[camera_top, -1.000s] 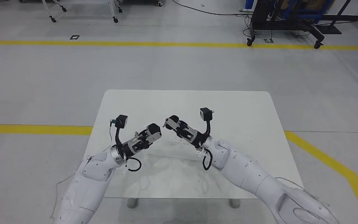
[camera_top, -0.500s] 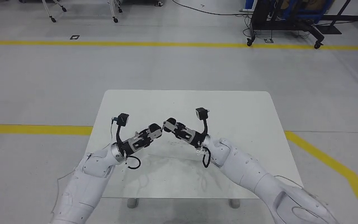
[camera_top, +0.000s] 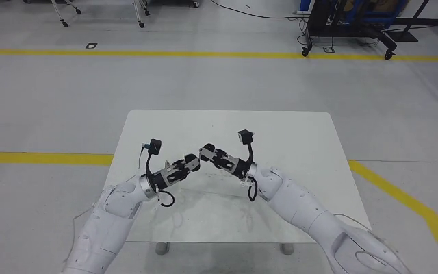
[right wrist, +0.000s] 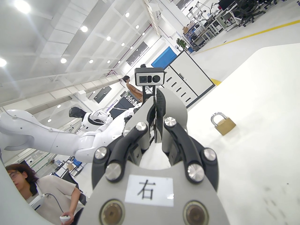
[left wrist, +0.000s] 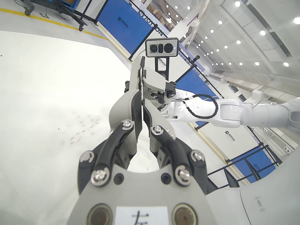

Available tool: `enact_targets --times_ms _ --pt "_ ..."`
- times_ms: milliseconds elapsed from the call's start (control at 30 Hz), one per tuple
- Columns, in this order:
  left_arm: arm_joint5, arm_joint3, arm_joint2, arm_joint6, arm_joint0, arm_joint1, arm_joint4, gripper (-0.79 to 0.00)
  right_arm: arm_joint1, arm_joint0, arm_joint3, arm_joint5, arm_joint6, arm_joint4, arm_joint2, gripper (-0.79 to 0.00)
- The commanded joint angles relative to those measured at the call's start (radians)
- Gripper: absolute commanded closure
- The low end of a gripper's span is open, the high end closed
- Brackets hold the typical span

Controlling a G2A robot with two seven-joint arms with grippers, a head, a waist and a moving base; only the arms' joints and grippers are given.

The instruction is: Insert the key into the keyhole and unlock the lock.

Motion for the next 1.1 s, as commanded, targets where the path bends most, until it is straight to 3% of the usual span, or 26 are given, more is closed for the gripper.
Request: enact_targets --times_ms 0,433,467,567,600,833,933,1000,1067 --pt "0.009 0.001 -0.003 0.012 -0.001 0.001 0.002 0.000 -0.002 -0.002 0.005 0.000 0.005 -0.011 0.009 0.000" --pt "0.013 0.004 -0.026 0.017 -0.002 0.011 -0.043 0.000 -0.005 -0.030 -0.007 0.000 0.007 -0.057 0.063 0.000" --pt "0.009 0.005 -0.023 0.009 -0.002 0.012 -0.058 -0.058 -0.005 -0.032 -0.011 0.000 0.004 -0.055 0.068 0.000" --pt "-0.006 0.010 -0.016 -0.024 -0.006 0.014 -0.092 -0.699 -0.005 -0.039 -0.020 0.000 0.008 -0.052 0.080 0.000" --pt "-0.010 0.012 -0.015 -0.032 -0.007 0.015 -0.104 -0.785 -0.005 -0.041 -0.022 0.000 0.011 -0.052 0.083 0.000" --pt "-0.017 0.014 -0.004 -0.054 -0.011 0.019 -0.121 -0.776 -0.009 -0.051 -0.031 0.000 0.045 -0.040 0.096 0.000" --pt "-0.022 0.015 -0.001 -0.055 -0.012 0.020 -0.125 -0.511 -0.012 -0.055 -0.033 0.000 0.057 -0.033 0.101 0.000" --pt "-0.022 0.015 0.002 -0.054 -0.012 0.021 -0.124 -0.496 -0.014 -0.057 -0.033 0.000 0.066 -0.029 0.105 0.000" --pt "-0.020 0.015 0.006 -0.051 -0.011 0.021 -0.120 -0.391 -0.016 -0.058 -0.032 0.000 0.076 -0.024 0.108 0.000"
